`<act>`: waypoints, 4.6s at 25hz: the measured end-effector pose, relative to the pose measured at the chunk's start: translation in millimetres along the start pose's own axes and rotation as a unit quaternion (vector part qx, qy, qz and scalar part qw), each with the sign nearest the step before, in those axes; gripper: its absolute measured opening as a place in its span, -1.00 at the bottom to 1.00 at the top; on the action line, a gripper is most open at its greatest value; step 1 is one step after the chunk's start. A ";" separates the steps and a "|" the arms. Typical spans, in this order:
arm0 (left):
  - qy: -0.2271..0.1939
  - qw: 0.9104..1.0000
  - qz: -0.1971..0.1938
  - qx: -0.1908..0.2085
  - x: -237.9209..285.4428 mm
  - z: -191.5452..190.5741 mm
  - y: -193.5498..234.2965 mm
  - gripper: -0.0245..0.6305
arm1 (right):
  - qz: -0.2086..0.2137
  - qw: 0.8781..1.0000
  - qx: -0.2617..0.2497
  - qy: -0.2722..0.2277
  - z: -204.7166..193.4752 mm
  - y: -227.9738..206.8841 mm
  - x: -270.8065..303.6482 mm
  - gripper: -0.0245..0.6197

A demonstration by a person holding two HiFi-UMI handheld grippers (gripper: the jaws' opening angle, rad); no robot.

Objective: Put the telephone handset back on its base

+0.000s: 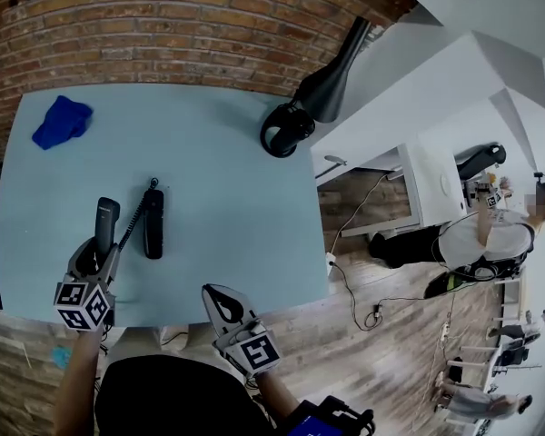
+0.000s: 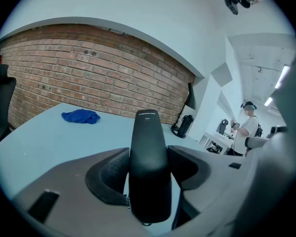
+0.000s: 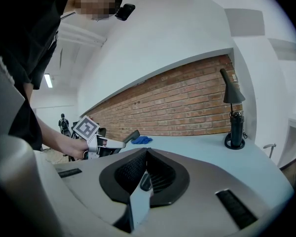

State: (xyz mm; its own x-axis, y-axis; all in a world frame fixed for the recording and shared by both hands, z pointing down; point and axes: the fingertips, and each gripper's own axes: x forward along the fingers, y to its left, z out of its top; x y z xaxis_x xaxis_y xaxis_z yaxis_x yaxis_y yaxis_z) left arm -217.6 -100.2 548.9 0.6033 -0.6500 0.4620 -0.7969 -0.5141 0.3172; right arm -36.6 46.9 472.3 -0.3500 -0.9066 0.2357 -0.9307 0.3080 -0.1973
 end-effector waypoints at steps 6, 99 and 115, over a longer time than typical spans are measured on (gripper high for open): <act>-0.010 0.999 0.031 -0.005 9.7 7.6 -17.3 -0.09 | 0.041 0.999 0.002 0.002 7.3 -25.8 0.1 -0.89; -0.273 0.949 0.014 0.157 -92.3 173.7 -83.1 -0.63 | 0.207 0.960 -0.139 -0.128 160.2 -23.1 85.7 -0.89; -0.141 0.980 0.012 0.139 -81.8 24.6 -54.4 -0.84 | 0.192 0.974 -0.123 -0.004 26.2 46.0 75.4 -0.89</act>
State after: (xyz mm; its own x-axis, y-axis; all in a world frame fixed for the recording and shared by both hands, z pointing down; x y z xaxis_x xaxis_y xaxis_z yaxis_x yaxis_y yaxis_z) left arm -222.8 -32.8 473.5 0.6001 -0.7728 0.2066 -0.7956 -0.6035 0.0535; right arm -103.0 -14.9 456.0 -0.6772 -0.7128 0.1826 -0.7291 0.6834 -0.0361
